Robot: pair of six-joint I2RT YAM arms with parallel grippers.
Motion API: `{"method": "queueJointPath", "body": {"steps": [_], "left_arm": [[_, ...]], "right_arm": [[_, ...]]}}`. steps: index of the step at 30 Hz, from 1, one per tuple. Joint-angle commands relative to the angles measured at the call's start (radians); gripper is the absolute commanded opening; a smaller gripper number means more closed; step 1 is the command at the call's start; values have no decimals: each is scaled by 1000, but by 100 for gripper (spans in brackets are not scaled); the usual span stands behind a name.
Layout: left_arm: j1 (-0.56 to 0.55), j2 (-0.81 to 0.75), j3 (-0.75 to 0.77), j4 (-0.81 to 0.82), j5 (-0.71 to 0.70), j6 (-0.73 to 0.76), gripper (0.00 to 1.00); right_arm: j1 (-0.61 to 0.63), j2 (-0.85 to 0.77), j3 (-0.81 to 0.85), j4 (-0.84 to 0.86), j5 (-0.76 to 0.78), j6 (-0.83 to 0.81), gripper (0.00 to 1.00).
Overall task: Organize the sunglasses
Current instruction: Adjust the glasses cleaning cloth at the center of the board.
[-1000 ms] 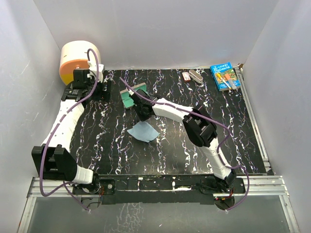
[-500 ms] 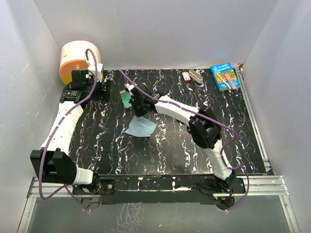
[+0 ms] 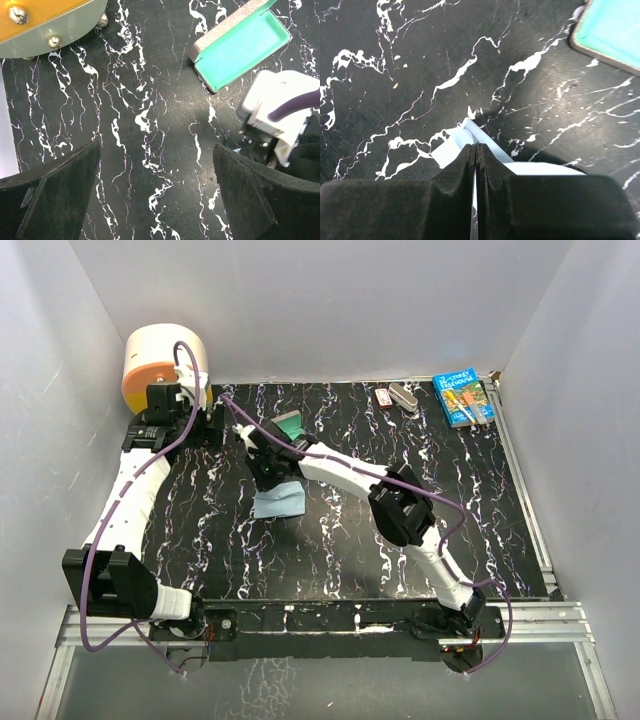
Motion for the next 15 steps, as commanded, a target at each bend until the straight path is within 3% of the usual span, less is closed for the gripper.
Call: {"method": "queueJointPath", "body": {"steps": [1,4,8,11,15], "left_arm": [[9,-37,4,-12,-5,-12,93],[11,-40,-7,-9,-1,-14,93],[12,-36,-22,-4,-12,-15,93],[13,-31,-33,-1,-21,-14,93],[14,-26,-50,1,-19,-17,93]], "right_arm": [[12,29,94,9,-17,-12,8],[18,43,106,11,-13,-17,11],[19,17,76,53,66,18,24],[18,-65,-32,144,151,42,30],[14,-192,-160,235,256,54,46]]}}
